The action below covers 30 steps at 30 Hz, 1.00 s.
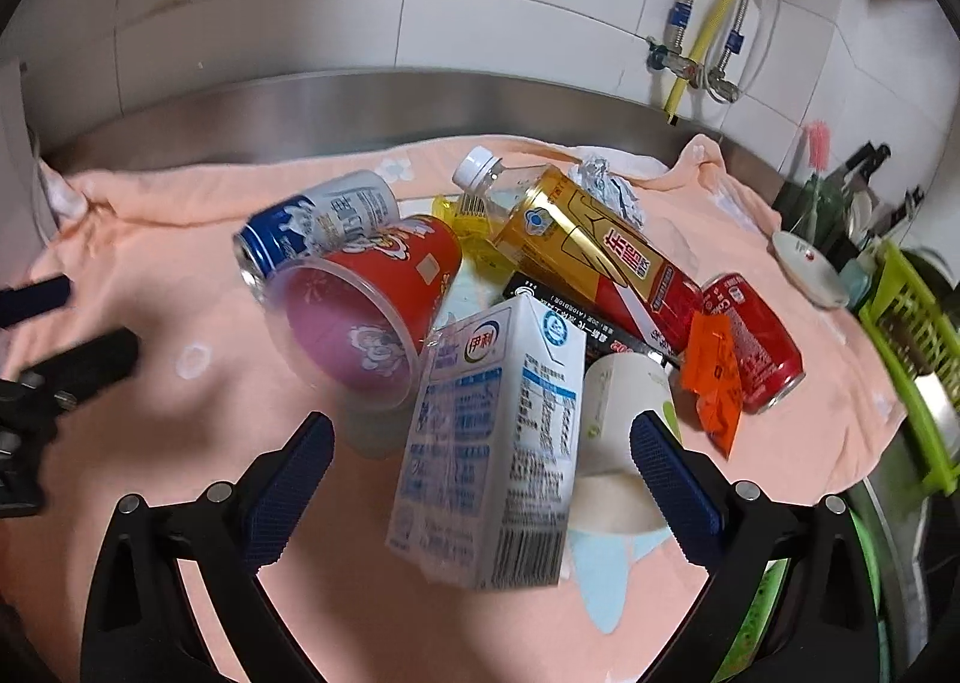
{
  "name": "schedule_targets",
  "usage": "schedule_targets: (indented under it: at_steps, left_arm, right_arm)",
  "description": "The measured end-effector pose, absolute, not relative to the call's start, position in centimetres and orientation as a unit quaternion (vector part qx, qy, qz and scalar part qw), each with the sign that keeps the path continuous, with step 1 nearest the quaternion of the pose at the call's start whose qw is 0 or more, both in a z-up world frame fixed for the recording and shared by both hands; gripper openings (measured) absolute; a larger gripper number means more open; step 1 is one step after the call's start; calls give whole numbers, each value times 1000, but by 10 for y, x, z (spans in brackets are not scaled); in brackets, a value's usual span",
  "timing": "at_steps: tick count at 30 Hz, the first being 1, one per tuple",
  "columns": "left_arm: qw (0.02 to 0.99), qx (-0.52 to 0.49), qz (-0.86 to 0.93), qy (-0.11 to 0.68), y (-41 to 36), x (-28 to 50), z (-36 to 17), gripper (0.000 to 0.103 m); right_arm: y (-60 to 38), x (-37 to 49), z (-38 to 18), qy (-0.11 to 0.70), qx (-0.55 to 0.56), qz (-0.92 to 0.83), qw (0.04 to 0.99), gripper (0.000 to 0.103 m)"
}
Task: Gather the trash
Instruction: 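Grasp the white milk carton with the right gripper and lift it, then carry the carton to the green basket with the right gripper while the left gripper grasps the red-white cup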
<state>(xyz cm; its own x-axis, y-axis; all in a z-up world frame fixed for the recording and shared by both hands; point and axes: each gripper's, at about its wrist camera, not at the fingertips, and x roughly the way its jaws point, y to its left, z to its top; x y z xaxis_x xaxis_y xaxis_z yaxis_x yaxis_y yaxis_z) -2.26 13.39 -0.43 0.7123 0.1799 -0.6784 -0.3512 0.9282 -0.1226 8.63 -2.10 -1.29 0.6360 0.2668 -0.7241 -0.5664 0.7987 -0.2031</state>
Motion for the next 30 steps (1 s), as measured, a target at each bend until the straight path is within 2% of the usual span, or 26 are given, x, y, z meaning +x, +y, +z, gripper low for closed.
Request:
schedule_targets:
  at_steps: [9, 11, 13, 23, 30]
  left_arm:
    - [914, -132, 156, 351, 147, -24, -5, 98]
    - [913, -134, 158, 352, 148, -24, -6, 98]
    - [912, -135, 159, 353, 149, -24, -6, 98]
    - [919, -130, 131, 348, 140, -10, 5, 98]
    - [927, -122, 64, 349, 120, 32, 22, 98]
  right_arm:
    - [-7, 93, -40, 352, -273, 196, 873, 93]
    - [-6, 95, -45, 352, -285, 191, 871, 80]
    - [-6, 96, -48, 354, -286, 189, 870, 75]
    - [-36, 93, -22, 354, -203, 215, 887, 74]
    - [-71, 85, 3, 361, -127, 247, 890, 74]
